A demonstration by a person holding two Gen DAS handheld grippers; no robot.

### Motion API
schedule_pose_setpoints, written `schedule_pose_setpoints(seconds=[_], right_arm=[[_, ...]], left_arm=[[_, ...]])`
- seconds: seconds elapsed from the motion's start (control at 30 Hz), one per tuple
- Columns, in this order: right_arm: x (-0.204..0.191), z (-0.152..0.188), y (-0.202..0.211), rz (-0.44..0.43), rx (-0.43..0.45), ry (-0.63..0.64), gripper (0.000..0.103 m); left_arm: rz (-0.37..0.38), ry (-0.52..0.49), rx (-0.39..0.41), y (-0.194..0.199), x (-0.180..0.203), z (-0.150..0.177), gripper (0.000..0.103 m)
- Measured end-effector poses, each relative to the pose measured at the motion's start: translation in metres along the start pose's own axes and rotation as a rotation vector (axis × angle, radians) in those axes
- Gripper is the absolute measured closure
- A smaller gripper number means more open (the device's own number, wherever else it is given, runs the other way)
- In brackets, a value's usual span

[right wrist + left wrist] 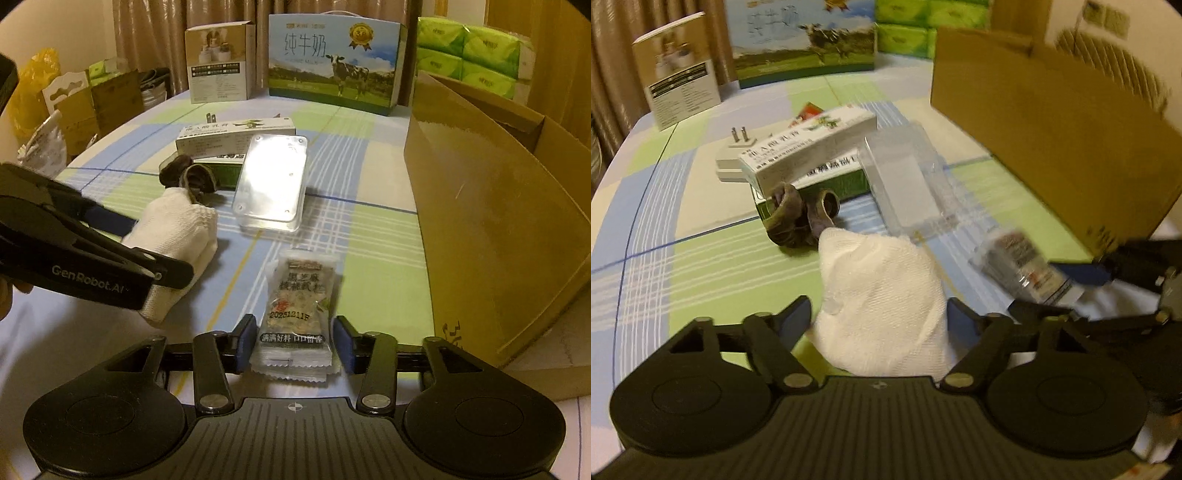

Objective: Organize objects
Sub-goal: 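Grasp the white towel with the left gripper while the right grasps the snack packet, then carry towel and packet into the cardboard box and open both grippers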

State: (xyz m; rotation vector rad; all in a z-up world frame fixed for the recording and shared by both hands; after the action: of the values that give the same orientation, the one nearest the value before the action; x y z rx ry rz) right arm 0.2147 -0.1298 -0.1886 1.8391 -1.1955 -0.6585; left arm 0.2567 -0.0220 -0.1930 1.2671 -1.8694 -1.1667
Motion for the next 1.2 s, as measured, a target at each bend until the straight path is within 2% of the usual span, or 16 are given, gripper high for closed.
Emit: schedule_pose_setpoints(seconds=[0.07, 0.17, 0.2, 0.27, 0.47, 0.73, 0.93, 1.1, 1.2], right_arm=[[0.001, -0.002, -0.003, -0.003, 0.001, -0.002, 0.049], [-0.002, -0.007, -0.006, -0.021, 0.003, 0.001, 0.049], [-0.003, -0.008, -0.007, -0.023, 0.005, 0.002, 0.051], [-0.005, -0.009, -0.005, -0.016, 0.007, 0.011, 0.068], [-0.007, -0.002, 0.020, 0.003, 0.015, 0.013, 0.069], [-0.001, -0.004, 0.095, 0.009, 0.108, -0.009, 0.069], [0.040, -0.021, 0.162, 0.039, 0.192, -0.078, 0.069], [0.104, -0.037, 0.202, 0.101, 0.238, -0.153, 0.069], [0.145, -0.042, 0.212, 0.128, 0.242, -0.193, 0.069]], left_arm=[[0.020, 0.027, -0.008, 0.000, -0.004, 0.002, 0.050], [0.018, 0.064, -0.006, 0.006, -0.010, 0.007, 0.061], [0.019, 0.068, -0.005, 0.008, -0.011, 0.008, 0.062], [0.018, 0.073, -0.011, 0.009, -0.011, 0.011, 0.063], [0.014, 0.086, -0.028, 0.023, -0.007, 0.019, 0.065], [0.040, 0.113, 0.008, 0.069, 0.015, 0.026, 0.065], [0.040, 0.062, 0.084, 0.121, 0.048, 0.001, 0.065], [0.066, -0.005, 0.148, 0.153, 0.092, -0.040, 0.065], [0.083, -0.049, 0.173, 0.161, 0.122, -0.066, 0.065]])
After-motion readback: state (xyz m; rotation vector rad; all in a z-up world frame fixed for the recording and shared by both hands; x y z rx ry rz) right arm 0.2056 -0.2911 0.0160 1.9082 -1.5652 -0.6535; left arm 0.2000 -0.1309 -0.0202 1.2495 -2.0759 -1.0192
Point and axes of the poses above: each gripper's, at about its wrist camera, not at the fingertips, and y roughly against the way its jaws point, x to its right, z to its underside, the point moved 9 cm from there along -y, roughly the way its jaws point, and after that the axes turned 12 degrees about -x, right-handed, at the moved point
